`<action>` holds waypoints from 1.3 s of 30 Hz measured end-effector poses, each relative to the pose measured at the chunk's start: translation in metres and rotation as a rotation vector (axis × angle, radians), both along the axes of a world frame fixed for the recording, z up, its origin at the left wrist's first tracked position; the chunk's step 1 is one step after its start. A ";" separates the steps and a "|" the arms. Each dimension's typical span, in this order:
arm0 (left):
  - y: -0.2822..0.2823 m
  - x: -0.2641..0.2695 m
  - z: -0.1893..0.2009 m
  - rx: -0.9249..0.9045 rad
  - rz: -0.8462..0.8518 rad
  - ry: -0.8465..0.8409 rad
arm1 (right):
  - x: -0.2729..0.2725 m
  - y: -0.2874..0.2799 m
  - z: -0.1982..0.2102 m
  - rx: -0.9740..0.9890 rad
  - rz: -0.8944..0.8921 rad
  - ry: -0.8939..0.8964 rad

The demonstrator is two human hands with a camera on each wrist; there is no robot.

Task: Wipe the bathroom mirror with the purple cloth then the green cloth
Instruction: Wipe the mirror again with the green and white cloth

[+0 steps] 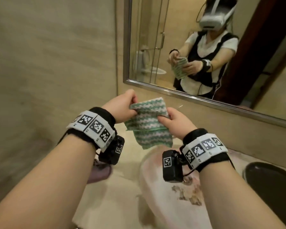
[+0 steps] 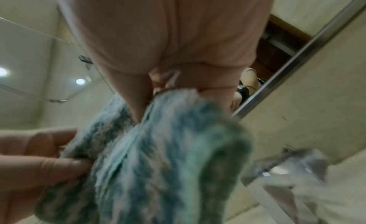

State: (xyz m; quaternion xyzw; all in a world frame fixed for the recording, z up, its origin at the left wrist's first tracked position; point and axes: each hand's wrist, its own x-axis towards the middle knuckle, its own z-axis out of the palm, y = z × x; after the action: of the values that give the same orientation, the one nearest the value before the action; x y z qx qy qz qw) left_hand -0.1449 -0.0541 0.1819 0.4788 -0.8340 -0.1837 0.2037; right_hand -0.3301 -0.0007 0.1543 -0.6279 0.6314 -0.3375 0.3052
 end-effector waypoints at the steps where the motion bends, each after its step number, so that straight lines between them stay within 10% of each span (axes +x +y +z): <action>1: -0.007 -0.001 0.010 -0.051 -0.035 0.039 | -0.001 -0.007 0.010 -0.019 -0.023 -0.020; 13: -0.098 0.003 0.126 -0.312 -0.317 0.327 | -0.007 -0.073 0.146 -0.564 -0.042 -0.013; 23: -0.200 -0.015 0.215 -0.569 -0.242 0.238 | 0.006 -0.167 0.243 -0.567 -0.201 0.542; 39: -0.355 -0.066 0.301 -1.458 0.367 0.065 | -0.005 -0.321 0.328 -0.901 -0.631 1.250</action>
State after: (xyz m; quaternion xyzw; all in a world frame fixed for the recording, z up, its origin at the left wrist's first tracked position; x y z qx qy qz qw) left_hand -0.2109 -0.4090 0.4826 0.3485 -0.6446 0.4380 0.5208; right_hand -0.3353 -0.3218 0.4825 -0.5553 0.6352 -0.2169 -0.4910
